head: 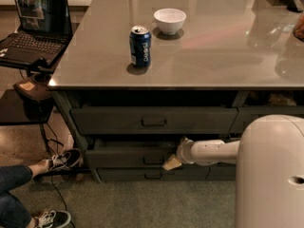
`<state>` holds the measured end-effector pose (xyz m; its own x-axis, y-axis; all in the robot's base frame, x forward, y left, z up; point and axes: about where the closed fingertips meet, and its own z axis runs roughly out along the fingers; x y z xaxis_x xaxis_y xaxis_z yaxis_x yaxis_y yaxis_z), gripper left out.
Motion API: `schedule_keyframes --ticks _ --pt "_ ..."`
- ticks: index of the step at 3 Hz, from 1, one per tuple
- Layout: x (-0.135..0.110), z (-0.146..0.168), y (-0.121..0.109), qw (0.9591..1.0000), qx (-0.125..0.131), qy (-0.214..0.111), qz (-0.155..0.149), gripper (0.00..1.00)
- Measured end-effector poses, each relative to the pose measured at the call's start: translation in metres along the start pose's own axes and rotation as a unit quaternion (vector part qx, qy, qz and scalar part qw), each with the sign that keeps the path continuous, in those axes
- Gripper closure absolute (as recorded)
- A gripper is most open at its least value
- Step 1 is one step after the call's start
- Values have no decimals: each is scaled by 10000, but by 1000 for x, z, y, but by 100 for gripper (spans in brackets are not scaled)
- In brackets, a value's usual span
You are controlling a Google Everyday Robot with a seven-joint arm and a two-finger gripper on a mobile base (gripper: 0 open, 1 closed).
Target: Open middle drawer
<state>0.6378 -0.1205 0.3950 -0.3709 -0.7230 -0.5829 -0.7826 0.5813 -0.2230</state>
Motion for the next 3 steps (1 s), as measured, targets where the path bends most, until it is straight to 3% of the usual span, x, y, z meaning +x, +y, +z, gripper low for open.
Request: schedule_keyframes --ticks 1,3 --pt "0 0 0 10000 0 0 0 25" --pt "0 0 0 10000 0 0 0 71"
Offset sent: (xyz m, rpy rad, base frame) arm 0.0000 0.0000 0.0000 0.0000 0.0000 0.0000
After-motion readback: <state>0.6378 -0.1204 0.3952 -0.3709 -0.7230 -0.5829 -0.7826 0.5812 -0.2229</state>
